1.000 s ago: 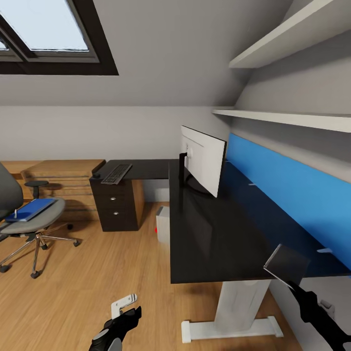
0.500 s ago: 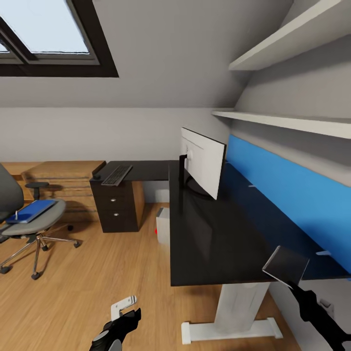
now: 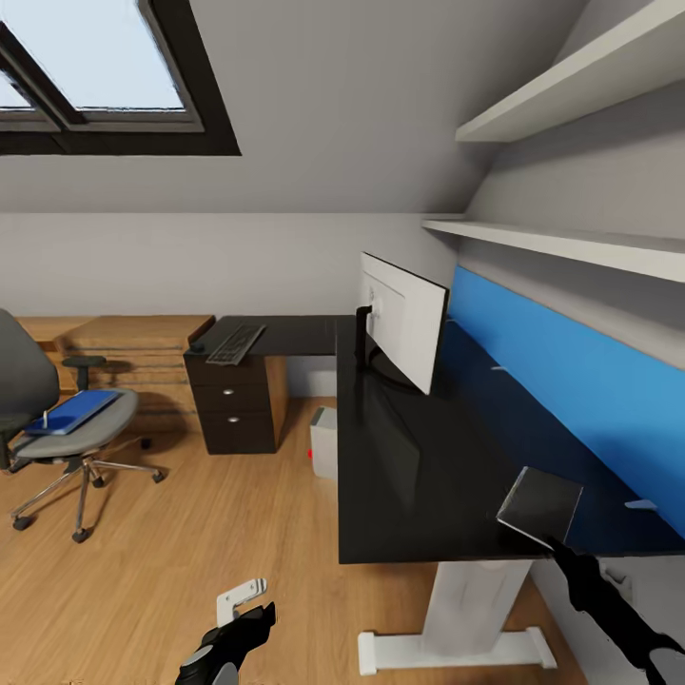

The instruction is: In the bedroom, organize the workspace by keeping the computer under the desk, ensuring the monitor is on the desk, placing the keyboard on the desk next to the monitor, placing the mouse on the desk next to the keyboard, moving the folder from the swivel chair onto the desk next to the mouse, stacking the notebook on top of the folder with the pen on top of the notebook, and positioning the swivel chair next to the desk.

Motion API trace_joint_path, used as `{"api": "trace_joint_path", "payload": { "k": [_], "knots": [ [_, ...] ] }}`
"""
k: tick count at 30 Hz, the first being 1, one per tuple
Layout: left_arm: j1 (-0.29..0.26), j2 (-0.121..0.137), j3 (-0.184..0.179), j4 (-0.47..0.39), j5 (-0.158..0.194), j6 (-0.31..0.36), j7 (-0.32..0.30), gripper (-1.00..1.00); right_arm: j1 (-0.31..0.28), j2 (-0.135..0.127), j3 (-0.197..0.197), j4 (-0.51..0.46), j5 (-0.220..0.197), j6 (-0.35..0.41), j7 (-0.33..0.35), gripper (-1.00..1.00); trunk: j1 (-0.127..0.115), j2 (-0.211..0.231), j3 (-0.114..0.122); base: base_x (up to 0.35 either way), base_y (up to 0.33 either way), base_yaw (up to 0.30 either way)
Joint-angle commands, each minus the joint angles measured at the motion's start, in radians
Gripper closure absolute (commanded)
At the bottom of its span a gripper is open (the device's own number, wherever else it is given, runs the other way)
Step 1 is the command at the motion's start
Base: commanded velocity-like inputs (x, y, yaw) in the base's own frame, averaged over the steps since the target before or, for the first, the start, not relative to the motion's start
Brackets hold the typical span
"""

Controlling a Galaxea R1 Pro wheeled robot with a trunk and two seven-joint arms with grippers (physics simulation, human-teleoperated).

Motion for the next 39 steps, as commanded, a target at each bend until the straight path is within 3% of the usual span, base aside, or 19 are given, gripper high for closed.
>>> {"api": "trace_joint_path", "payload": {
  "k": [1,3,5,6,10,11,19,22,24,30,34,39],
  "knots": [
    [0.000,0.000,-0.002,-0.001,0.007,0.002,0.008,-1.00,-0.001,0.004,0.007,-0.006,-0.009,0.007,0.001,1.00,0.000,-0.001,-0.001,0.000,0.000,0.229],
    [-0.001,0.000,-0.002,0.003,0.007,0.002,0.008,-1.00,-0.001,0.013,0.032,-0.023,-0.008,0.005,0.000,1.00,0.000,-0.001,-0.001,0.000,0.000,0.243],
    [-0.001,0.000,-0.004,0.028,0.004,0.002,0.007,-1.00,-0.001,0.032,0.092,-0.072,-0.001,0.002,-0.001,1.00,0.000,-0.001,-0.001,0.000,0.000,0.263],
    [-0.001,0.000,-0.006,0.053,0.000,-0.003,0.005,-1.00,-0.001,0.055,0.146,-0.118,0.015,-0.003,-0.002,1.00,0.000,-0.001,-0.001,0.000,0.000,0.277],
    [-0.001,0.000,-0.008,0.066,-0.001,-0.027,0.004,-1.00,-0.001,0.083,0.177,-0.147,0.059,-0.009,-0.003,1.00,0.000,-0.001,-0.001,0.002,0.011,0.281],
    [0.000,0.000,-0.008,0.070,-0.001,-0.041,0.003,-1.00,-0.001,0.104,0.187,-0.161,0.109,-0.012,-0.004,1.00,0.000,-0.001,-0.001,0.064,0.172,0.283],
    [-0.001,0.000,-0.008,0.073,-0.001,-0.050,0.002,-1.00,-0.001,0.174,0.192,-0.176,0.206,-0.014,-0.004,1.00,0.000,-0.001,-0.001,0.093,0.237,0.284],
    [-0.001,0.000,-0.008,0.073,-0.001,-0.051,0.002,-1.00,-0.001,0.209,0.192,-0.178,0.259,-0.014,-0.003,1.00,0.000,-0.001,-0.001,0.108,0.273,0.259],
    [0.000,0.000,-0.008,0.073,-0.002,-0.052,0.002,-1.00,-0.001,0.217,0.192,-0.179,0.275,-0.013,-0.002,1.00,0.000,-0.001,-0.002,0.109,0.285,0.142],
    [-0.001,0.000,-0.008,0.073,-0.002,-0.052,0.002,-1.00,-0.001,0.221,0.190,-0.179,0.288,-0.007,0.019,1.00,0.000,-0.001,-0.002,0.110,0.302,0.045],
    [-0.001,0.000,-0.008,0.073,-0.002,-0.052,0.002,-1.00,-0.001,0.220,0.189,-0.174,0.287,-0.006,0.083,1.00,0.000,-0.001,-0.002,0.111,0.313,0.005],
    [-0.001,0.000,-0.008,0.073,-0.002,-0.052,0.002,-1.00,0.001,0.219,0.189,-0.172,0.287,-0.004,0.113,1.00,0.000,-0.001,-0.002,0.112,0.315,0.001]
  ]
}}
